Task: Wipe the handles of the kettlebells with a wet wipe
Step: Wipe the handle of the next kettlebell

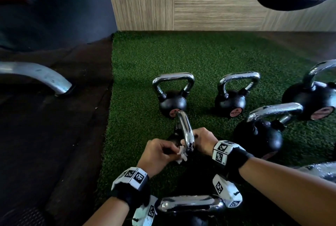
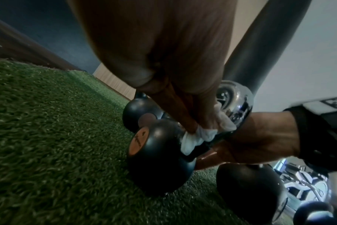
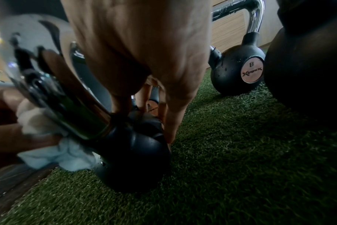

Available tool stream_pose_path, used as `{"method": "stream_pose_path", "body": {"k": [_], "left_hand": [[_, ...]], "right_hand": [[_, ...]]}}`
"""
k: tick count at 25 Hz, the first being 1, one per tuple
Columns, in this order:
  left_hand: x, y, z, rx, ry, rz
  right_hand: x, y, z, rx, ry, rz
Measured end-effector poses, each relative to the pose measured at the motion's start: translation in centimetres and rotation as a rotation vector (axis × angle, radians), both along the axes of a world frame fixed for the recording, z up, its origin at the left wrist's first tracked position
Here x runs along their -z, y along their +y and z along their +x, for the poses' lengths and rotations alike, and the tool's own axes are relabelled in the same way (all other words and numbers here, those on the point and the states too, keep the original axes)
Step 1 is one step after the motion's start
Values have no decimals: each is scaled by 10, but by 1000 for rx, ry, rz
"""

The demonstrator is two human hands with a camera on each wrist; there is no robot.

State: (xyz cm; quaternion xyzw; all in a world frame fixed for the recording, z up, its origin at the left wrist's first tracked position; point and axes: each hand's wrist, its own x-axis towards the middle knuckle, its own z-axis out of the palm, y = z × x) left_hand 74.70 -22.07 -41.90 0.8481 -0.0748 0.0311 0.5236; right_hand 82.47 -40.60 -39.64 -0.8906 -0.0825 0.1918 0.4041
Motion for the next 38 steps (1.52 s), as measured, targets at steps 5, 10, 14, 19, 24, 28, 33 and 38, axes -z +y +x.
{"method": "stream_pose_path", "body": {"k": [5, 10, 14, 19, 24, 28, 33, 38], "left_hand": [[-28, 19, 8, 62, 98, -48], [-73, 35, 32, -28, 238, -412], [-94, 31, 44, -28, 271, -556], [-95, 21, 46, 4, 317, -563], [-65, 26, 52, 8, 284, -150], [-23, 10, 42, 273, 204, 456], [16, -34, 31, 61, 72, 557], [18, -13, 42, 169, 15, 376]], "right_hand": [[-14, -7, 9, -27, -93, -131], [-64, -11, 11, 20, -467, 115], [-93, 5, -5, -284, -580, 245], [-91, 8, -9, -170, -667, 250], [-72, -6, 13, 64, -546, 227], [-36, -13, 36, 293, -234, 325], [5, 5, 47, 368, 77, 435], [21, 6, 48, 228, 7, 360]]}}
